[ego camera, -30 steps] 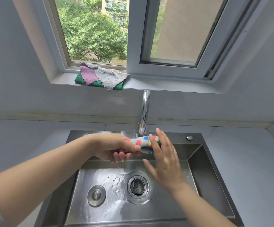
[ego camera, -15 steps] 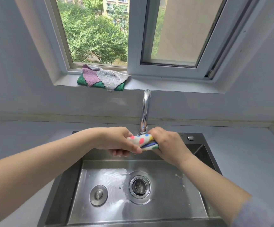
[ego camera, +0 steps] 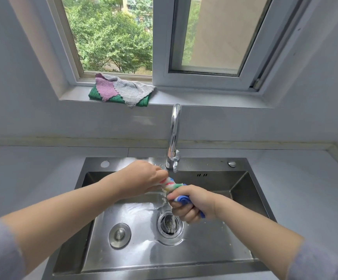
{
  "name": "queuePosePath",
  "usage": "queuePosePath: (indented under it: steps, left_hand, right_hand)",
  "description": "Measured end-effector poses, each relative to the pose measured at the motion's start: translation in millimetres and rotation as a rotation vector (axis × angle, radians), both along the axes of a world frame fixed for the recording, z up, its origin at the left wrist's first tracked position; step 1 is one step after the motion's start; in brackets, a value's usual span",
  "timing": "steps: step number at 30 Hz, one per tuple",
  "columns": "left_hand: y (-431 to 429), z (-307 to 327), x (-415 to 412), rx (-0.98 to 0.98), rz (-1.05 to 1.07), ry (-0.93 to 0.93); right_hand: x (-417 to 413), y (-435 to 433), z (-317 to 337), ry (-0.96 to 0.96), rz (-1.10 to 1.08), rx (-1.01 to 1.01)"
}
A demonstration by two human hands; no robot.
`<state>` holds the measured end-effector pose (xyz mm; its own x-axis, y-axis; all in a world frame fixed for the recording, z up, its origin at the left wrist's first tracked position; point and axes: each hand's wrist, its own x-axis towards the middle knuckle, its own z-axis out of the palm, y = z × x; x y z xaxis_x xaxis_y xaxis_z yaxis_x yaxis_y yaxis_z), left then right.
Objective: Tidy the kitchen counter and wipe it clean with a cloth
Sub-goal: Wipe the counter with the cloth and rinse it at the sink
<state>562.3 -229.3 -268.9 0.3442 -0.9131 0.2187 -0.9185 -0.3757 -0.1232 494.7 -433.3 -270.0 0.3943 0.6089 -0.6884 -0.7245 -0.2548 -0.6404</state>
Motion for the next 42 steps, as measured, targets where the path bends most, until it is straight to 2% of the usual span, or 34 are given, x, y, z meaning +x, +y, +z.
queuePosePath:
  steps: [6,9,12,17,21,23,25,32,36,42]
  left_hand:
    - [-1.9,-7.2,4.4,-0.056,0.007,-0.057]
    - [-5.3,-4.6,6.6,-0.061,0.048,-0.088]
    - [-8.0,-3.6,6.0,-0.020,0.092,-0.118]
    - [-10.8,-4.8,-2.4,0.118,0.199,-0.075]
    - [-15.4,-3.3,-6.3,0.194,0.276,0.019]
    - [-18.4,-0.8,-8.8,0.293,0.367,0.110]
    - [-22.5,0.5,-11.7,0.307,0.401,0.158]
    - [-42.8,5.4,-22.8,0.286,0.414,0.171]
    - [-48.7,1.8,-25.5,0.293,0.446,0.271]
    - [-58.6,-6.3,-33.8,0.252,0.505,0.391]
  right_hand:
    - [1.9,0.9,-9.0,0.173,0.035,0.253]
    - [4.2,-0.3,-10.7,0.201,0.005,0.296]
    - [6.7,-3.2,-3.6,0.162,-0.051,0.200]
    - [3.3,-9.1,2.5,-0.045,-0.226,-0.053]
    - [2.3,-18.3,2.3,-0.070,-0.342,0.020]
    - [1.6,-21.6,2.6,-0.038,-0.429,0.073]
    - [-0.4,-16.2,-1.3,-0.038,-0.515,0.056]
    - [2.4,15.7,-25.5,-0.439,-0.842,-0.458]
    - [4.6,15.5,-32.5,-0.540,-0.856,-0.534]
    - [5.0,0.7,-50.0,-0.526,-0.804,-0.466]
